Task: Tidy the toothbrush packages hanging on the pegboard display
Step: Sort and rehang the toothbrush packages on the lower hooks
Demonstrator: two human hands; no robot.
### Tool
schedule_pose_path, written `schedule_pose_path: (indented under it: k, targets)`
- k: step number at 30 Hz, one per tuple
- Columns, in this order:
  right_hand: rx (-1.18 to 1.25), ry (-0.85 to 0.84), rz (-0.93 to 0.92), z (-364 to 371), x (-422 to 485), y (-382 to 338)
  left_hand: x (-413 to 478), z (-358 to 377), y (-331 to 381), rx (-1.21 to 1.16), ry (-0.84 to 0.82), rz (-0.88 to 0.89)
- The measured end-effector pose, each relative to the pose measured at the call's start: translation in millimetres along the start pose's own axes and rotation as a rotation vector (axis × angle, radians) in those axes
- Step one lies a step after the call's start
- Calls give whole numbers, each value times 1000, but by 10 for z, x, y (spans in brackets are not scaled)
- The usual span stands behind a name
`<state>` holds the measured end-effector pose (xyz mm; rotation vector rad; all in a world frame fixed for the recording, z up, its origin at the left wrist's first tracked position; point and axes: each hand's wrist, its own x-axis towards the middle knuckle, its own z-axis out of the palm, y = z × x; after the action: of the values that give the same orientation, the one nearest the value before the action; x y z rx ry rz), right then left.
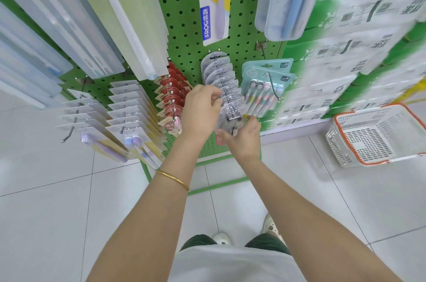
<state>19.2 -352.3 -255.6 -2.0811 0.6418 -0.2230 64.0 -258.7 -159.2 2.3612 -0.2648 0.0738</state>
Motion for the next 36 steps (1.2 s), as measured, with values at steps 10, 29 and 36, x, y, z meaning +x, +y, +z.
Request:
schedule_pose_path:
  k: [10, 29, 36]
  targets:
    - [11, -36, -7, -196, -48, 90, 137, 50, -25, 218, -80, 51]
    - [-30, -31, -26, -153, -98, -208, 59, -66, -7, 227, 20, 18]
    - [-51, -30, -42, -143, -133, -211, -108, -145, 22, 323, 35, -28]
